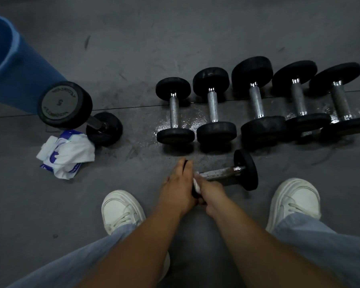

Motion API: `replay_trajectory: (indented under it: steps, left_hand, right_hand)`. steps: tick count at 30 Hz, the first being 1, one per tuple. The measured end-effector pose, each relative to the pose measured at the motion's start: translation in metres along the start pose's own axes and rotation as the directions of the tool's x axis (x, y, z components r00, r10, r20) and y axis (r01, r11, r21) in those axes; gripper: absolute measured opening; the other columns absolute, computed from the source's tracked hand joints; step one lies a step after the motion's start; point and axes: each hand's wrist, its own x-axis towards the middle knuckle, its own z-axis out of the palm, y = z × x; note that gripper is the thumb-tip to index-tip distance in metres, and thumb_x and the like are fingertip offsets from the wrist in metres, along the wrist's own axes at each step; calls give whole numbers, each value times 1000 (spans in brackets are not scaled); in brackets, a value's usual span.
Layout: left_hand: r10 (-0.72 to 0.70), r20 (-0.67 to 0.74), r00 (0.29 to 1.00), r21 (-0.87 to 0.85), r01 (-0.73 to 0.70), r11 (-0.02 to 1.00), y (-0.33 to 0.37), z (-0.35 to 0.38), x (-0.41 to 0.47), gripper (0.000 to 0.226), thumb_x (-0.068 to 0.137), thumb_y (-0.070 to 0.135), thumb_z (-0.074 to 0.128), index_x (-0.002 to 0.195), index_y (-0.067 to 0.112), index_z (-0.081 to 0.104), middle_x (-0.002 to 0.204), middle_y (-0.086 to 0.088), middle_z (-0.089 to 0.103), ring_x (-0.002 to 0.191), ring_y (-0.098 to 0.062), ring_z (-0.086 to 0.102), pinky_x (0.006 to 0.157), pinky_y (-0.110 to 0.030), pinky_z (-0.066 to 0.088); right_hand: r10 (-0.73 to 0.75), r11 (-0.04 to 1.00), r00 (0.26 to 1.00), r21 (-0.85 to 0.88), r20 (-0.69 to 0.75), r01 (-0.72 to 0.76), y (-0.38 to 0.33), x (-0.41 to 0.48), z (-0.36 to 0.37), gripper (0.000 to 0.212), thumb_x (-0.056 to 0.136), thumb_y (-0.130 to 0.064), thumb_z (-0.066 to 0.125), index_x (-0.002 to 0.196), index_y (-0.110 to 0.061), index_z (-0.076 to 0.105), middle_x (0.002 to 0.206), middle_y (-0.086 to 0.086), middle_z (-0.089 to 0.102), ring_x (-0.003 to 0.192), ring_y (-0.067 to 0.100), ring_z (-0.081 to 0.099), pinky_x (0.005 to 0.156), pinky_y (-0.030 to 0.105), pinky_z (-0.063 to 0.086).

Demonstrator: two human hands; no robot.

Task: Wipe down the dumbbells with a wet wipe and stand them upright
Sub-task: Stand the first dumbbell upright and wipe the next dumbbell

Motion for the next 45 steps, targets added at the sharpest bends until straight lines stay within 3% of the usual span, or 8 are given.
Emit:
replay_trajectory:
  steps: [4, 12, 19, 25, 27, 30, 35, 45]
  left_hand:
    - [1, -17, 1000, -16, -1, 1000, -1, 2, 1, 100, 79, 39, 74, 155, 22, 11, 162, 4, 0, 137, -29, 38, 105, -44, 40]
    - [-2, 14, 1000, 7, 2, 1000, 1, -1, -2, 104, 74, 37, 78, 154, 23, 12, 162, 5, 0, 129, -33, 47, 100, -42, 43]
    - [9, -12, 1000, 13, -9, 1000, 2, -1, -1, 100, 75, 37, 75, 153, 22, 15, 160, 3, 5, 128, -30, 47, 97, -41, 44]
    - [-4, 18, 1000, -10, 4, 1000, 1, -1, -1, 103, 76, 32, 76, 154, 22, 11, 161, 4, 0, 131, -30, 45, 101, -43, 43]
    - [1, 4, 1000, -26, -1, 1000, 2, 1, -3, 99, 78, 31, 75, 154, 22, 12, 160, 4, 0, 130, -29, 46, 101, -43, 43]
    - [19, -62, 998, -58, -23, 998, 3, 3, -3, 80, 88, 28, 65, 152, 21, 17, 158, 2, 6, 124, -30, 51, 97, -43, 45]
    - [21, -28, 999, -52, -22, 998, 3, -1, -5, 85, 84, 31, 69, 152, 19, 18, 159, 0, 8, 127, -30, 47, 98, -40, 43]
    - [2, -9, 1000, -26, -2, 1000, 5, -2, -4, 98, 77, 37, 75, 152, 21, 15, 161, 1, 3, 124, -32, 51, 98, -40, 42]
  right_hand:
    - [-93, 994, 994, -57, 54, 96, 19, -4, -15, 24, 93, -10, 56, 70, -12, 61, 54, 0, 52, 43, 7, 40, 38, 18, 29]
    - [150, 972, 986, 172, 71, -160, 9, 0, -22, 29, 99, -11, 47, 71, -11, 52, 45, 1, 52, 26, 6, 36, 26, 12, 17]
    - [194, 833, 932, 449, 308, -322, -14, -11, -28, 29, 87, 12, 31, 79, 3, 57, 73, 15, 59, 63, 17, 55, 49, 17, 49]
    - [200, 975, 968, 70, 149, -212, -4, -6, -17, 22, 95, -23, 59, 75, -14, 61, 49, -5, 57, 39, 3, 43, 36, 14, 31]
    - [178, 977, 979, 100, 99, -187, 2, -4, -5, 26, 93, -32, 61, 73, -15, 61, 47, -6, 58, 35, 4, 45, 36, 14, 31]
    - [152, 949, 988, 276, 35, -155, -6, -1, 18, 31, 84, -33, 74, 91, -4, 70, 80, 9, 73, 69, 22, 70, 56, 27, 54]
    - [3, 977, 999, 212, -36, 5, 6, -12, 11, 18, 91, -16, 66, 94, 1, 68, 96, 17, 70, 87, 26, 66, 77, 34, 53]
    - [-56, 998, 996, 35, -67, 58, 15, -10, -6, 25, 96, -28, 57, 82, -9, 63, 66, 6, 58, 52, 14, 48, 42, 20, 34]
